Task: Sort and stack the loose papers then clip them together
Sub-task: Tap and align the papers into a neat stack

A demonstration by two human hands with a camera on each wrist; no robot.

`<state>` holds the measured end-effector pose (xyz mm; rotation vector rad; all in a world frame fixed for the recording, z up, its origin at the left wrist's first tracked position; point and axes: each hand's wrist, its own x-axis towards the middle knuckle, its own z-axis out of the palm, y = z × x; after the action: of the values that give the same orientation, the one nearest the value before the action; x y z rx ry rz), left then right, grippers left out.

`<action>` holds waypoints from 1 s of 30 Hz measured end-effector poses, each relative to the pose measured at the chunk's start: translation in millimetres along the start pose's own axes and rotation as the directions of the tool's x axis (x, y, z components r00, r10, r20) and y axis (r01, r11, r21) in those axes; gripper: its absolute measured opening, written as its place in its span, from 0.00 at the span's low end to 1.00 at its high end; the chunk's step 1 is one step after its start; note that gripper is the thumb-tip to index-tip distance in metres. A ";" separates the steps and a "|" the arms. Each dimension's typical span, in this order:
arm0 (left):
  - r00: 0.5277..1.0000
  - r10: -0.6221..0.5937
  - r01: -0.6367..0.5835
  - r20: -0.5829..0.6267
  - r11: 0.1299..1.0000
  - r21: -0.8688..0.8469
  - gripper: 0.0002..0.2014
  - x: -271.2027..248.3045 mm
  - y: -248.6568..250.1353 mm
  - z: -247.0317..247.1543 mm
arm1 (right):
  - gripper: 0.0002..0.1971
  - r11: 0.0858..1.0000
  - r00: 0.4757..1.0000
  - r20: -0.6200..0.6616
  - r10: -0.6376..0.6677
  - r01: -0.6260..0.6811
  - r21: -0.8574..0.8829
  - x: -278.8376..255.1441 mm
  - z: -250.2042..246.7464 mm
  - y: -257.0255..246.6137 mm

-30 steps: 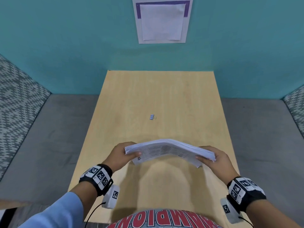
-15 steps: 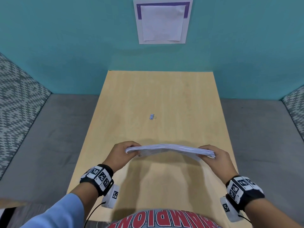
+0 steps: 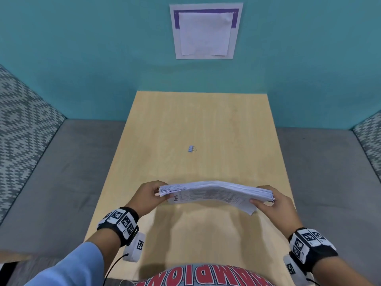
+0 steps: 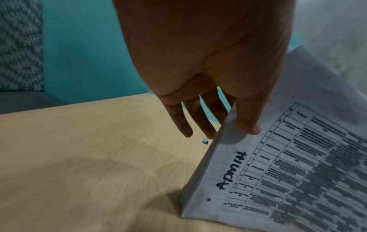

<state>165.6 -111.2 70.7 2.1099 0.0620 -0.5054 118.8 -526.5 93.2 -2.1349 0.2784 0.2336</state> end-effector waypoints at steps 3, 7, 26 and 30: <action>0.997 0.049 -0.047 -0.053 0.998 0.037 0.05 -2.3 9.1 -5.6 | 0.19 1.000 0.999 -0.045 -0.005 0.004 -0.027 -1.9 -5.5 -4.7; 0.962 0.265 -0.234 -0.063 0.923 0.306 0.11 -12.2 38.7 -16.5 | 0.38 0.857 0.925 -0.074 -0.373 0.313 -0.409 -0.3 -9.0 -39.5; 0.943 0.314 -0.326 -0.111 0.937 -0.127 0.03 -66.3 126.5 -33.1 | 0.06 0.878 0.962 0.101 -0.253 0.185 0.442 -24.8 -3.4 -129.5; 0.962 0.259 -0.270 -0.082 0.945 -0.185 0.09 -64.1 124.3 -9.5 | 0.09 0.896 0.947 0.186 -0.261 0.166 0.411 -24.9 -4.0 -121.9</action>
<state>139.5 -163.9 197.8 1.9026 -0.1344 -0.2665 130.2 -462.0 199.1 -1.7022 -0.0529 0.2756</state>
